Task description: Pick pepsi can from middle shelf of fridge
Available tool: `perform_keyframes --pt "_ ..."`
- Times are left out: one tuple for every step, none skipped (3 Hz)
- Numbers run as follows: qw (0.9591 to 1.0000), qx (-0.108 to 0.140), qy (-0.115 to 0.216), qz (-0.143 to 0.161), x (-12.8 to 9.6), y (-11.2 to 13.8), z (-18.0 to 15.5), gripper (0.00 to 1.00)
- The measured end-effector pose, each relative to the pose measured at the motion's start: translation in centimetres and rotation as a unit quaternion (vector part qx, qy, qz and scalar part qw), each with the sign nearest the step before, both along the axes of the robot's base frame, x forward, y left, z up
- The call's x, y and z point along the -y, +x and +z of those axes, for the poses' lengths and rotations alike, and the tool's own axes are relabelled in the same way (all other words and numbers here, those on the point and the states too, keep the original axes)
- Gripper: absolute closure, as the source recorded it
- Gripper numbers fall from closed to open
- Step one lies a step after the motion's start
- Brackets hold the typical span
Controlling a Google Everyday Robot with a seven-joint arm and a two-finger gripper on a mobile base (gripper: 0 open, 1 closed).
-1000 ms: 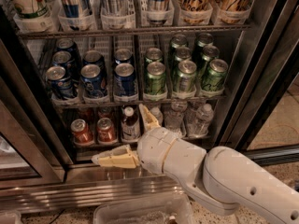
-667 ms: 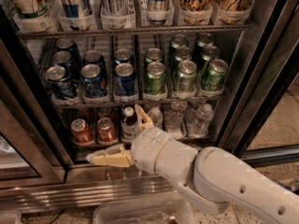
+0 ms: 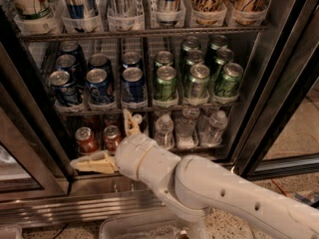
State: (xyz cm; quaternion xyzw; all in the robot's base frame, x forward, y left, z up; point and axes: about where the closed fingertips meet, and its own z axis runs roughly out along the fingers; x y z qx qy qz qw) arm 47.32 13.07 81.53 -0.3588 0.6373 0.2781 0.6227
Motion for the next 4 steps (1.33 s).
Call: perform_keyframes --pt "0.9997 0.022 0.007 -0.007 -1.9 0.2 0.9 0.00" --pt "0.9990 0.026 0.015 -0.033 -3.2 0.3 1.9 0.00" --pt "0.9981 0.026 0.013 -0.054 -2.8 1.0 2.0 0.00" --pt "0.9981 0.026 0.013 -0.054 -2.8 1.0 2.0 0.00"
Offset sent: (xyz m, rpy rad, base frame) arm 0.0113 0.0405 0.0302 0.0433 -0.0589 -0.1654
